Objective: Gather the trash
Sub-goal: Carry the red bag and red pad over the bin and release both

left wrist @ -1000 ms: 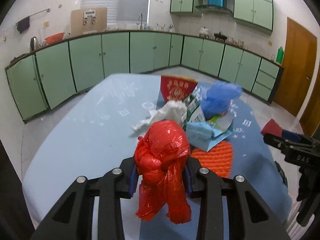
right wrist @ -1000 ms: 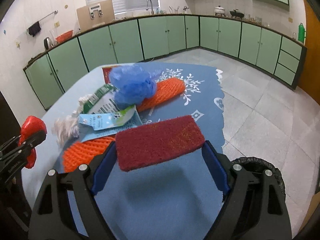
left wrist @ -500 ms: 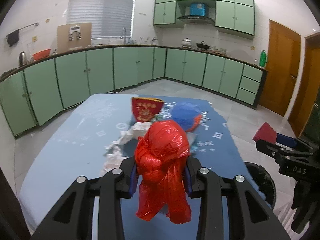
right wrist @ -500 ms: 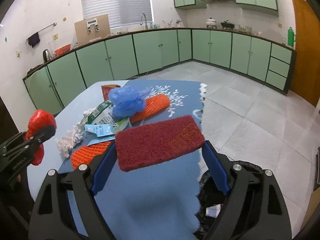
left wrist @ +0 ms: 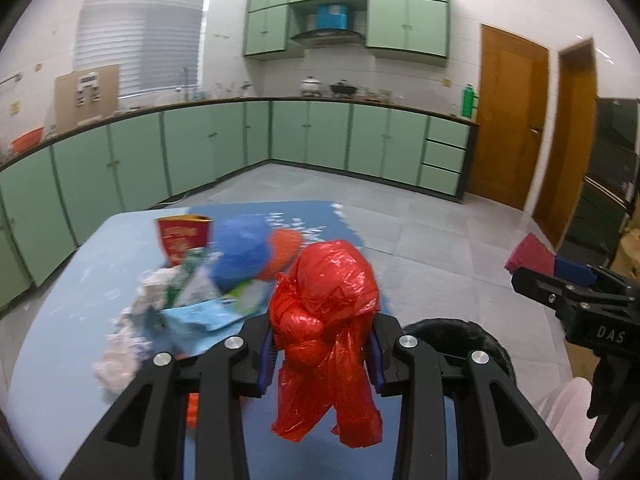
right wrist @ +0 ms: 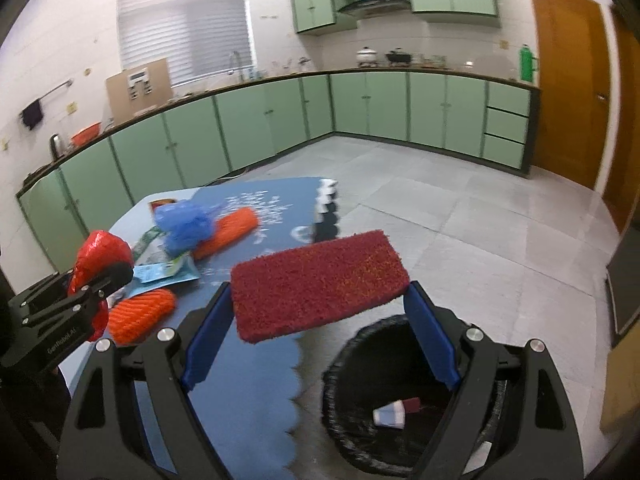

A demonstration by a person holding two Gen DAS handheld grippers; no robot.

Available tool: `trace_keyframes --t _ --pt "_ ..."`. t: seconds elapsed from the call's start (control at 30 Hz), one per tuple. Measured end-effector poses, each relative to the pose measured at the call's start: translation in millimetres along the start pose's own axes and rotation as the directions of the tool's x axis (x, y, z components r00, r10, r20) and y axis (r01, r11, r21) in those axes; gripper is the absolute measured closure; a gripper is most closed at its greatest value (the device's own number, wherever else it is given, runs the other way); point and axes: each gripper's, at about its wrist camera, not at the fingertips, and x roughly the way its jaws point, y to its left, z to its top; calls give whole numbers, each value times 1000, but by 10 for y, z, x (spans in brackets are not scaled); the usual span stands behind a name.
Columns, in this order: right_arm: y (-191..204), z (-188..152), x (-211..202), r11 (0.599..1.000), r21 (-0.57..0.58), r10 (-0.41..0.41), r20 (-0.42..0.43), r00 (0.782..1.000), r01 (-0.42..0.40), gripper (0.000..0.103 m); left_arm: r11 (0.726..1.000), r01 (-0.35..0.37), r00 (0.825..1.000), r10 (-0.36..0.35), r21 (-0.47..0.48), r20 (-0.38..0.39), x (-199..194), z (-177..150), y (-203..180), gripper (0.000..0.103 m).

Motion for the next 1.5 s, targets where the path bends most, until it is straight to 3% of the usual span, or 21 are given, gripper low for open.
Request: trace_keyframes --t 0.33,0.6,1.03,1.1,1.23,1.5 --pt "-666 -156 -94 988 93 -120 -3 993 120 21 987 136 991 -136 91 -3 347 72 -711 67" --pt "-1073 -327 1 974 134 -181 -40 983 185 21 965 235 972 -232 113 -34 633 101 -1168 67" --pt "-1470 -557 240 955 173 -226 -98 969 240 21 949 290 956 -281 122 -89 985 43 -1535 67" --pt "-1500 -583 278 955 175 -226 -104 969 241 20 947 300 952 -289 117 -102 1031 37 -1550 64" --pt "-1558 -622 372 949 171 -246 -128 961 265 16 951 295 953 -285 97 -106 1085 65 -1531 32" --pt "-1578 -628 356 939 213 -244 -136 960 269 12 956 283 957 -276 80 -91 1021 119 -1404 28"
